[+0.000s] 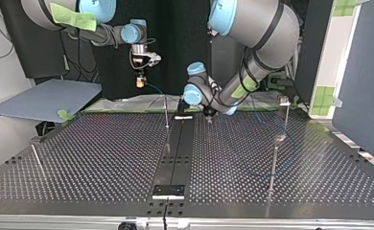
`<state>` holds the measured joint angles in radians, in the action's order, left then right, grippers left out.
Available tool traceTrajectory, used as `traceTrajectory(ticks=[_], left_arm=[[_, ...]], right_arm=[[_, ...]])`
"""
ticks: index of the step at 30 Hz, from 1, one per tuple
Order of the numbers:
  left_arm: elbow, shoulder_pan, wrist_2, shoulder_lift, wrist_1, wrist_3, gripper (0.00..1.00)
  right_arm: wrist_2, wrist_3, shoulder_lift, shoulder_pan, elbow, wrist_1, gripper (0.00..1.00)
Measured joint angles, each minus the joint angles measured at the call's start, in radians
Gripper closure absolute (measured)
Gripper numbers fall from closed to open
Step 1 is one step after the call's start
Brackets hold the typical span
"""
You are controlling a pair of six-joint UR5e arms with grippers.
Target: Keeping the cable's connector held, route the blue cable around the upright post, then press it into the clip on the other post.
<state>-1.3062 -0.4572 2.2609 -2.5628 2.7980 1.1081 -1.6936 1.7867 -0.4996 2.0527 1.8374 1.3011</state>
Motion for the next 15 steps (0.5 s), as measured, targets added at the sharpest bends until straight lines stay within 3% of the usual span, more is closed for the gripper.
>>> traceTrajectory(ticks=[15], left_arm=[[0.007,-0.006,-0.028,-0.092,-0.059,0.051,0.0]], right_arm=[[0.0,-0.011,0.0,-0.001,0.0,0.0,1.0]])
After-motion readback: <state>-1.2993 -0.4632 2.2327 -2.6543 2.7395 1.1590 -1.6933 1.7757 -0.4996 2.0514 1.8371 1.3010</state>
